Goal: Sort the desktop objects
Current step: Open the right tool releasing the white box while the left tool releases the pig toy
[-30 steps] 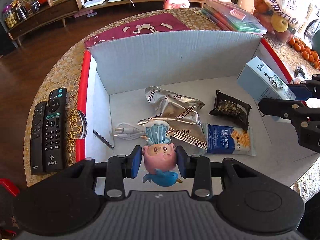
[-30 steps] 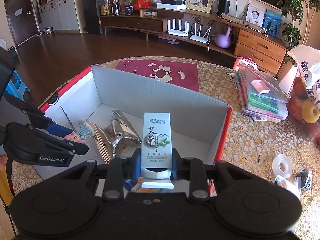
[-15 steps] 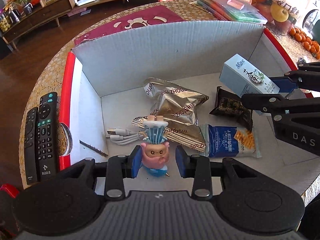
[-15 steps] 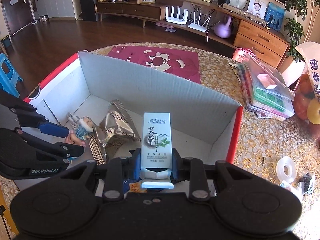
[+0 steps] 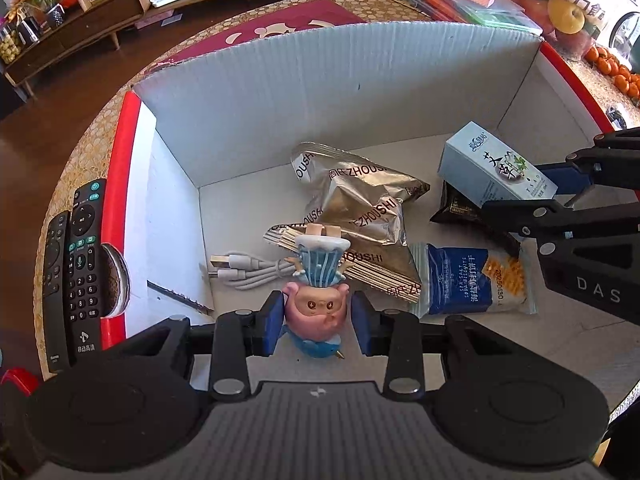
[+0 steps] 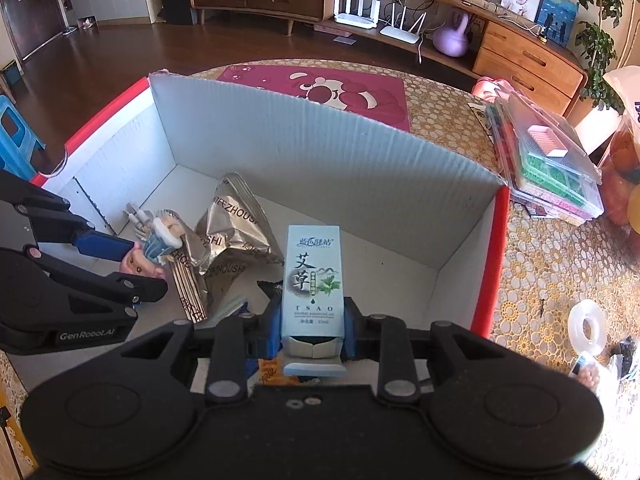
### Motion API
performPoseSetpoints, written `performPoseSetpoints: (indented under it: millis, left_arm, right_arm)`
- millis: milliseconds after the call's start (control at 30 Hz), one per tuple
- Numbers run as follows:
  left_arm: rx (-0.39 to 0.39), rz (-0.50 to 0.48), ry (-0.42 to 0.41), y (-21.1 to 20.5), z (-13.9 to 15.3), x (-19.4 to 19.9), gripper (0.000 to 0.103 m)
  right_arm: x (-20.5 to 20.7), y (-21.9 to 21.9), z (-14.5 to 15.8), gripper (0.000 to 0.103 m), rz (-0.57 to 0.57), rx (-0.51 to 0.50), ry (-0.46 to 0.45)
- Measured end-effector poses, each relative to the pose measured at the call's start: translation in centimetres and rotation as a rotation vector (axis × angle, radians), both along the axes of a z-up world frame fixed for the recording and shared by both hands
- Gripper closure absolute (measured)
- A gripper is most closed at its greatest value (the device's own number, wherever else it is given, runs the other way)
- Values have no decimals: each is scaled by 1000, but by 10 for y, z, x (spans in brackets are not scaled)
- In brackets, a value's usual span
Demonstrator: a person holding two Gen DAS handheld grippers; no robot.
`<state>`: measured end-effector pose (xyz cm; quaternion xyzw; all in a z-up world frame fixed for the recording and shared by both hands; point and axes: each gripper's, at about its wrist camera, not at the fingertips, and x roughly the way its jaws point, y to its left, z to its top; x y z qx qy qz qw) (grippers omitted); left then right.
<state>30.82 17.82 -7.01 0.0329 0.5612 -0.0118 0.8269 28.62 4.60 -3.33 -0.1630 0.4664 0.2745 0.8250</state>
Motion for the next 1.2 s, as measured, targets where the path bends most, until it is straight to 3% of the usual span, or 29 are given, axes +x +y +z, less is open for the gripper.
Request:
performPoseSetpoints:
  millis: [567,1200]
  left_arm:
    - [-3,-5,4,-7,6,-5,68]
    - [3,-10,-39,-20,41,-31,68]
  right_arm:
    - [-7,-7,11,69,5,30,1]
    - [-36,-28,45,68,6,60,-42]
